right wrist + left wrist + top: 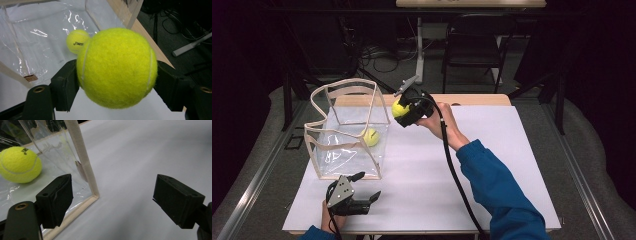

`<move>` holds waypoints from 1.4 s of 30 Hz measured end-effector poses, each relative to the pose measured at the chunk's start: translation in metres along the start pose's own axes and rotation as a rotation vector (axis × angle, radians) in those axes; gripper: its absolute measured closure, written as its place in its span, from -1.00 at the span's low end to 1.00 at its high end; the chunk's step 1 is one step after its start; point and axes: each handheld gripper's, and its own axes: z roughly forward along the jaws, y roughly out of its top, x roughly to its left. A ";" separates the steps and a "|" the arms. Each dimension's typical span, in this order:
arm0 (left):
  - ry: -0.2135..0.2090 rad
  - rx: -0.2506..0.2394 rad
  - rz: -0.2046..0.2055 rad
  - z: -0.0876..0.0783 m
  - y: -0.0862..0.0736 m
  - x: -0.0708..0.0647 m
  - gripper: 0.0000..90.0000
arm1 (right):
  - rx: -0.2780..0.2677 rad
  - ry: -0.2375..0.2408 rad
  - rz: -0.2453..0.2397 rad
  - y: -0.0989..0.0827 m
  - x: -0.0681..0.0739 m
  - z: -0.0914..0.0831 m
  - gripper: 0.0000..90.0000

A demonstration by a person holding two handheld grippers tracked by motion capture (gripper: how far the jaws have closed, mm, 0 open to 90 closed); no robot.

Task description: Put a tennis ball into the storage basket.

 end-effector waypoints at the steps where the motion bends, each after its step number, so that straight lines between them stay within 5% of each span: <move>1: 0.000 0.001 0.001 0.000 0.000 0.000 -0.64 | 0.000 0.001 -0.001 0.001 0.000 0.000 -0.42; 42: -0.007 0.003 0.002 0.001 0.000 0.000 -0.64 | -0.058 -0.009 -0.028 0.027 0.000 -0.013 -0.42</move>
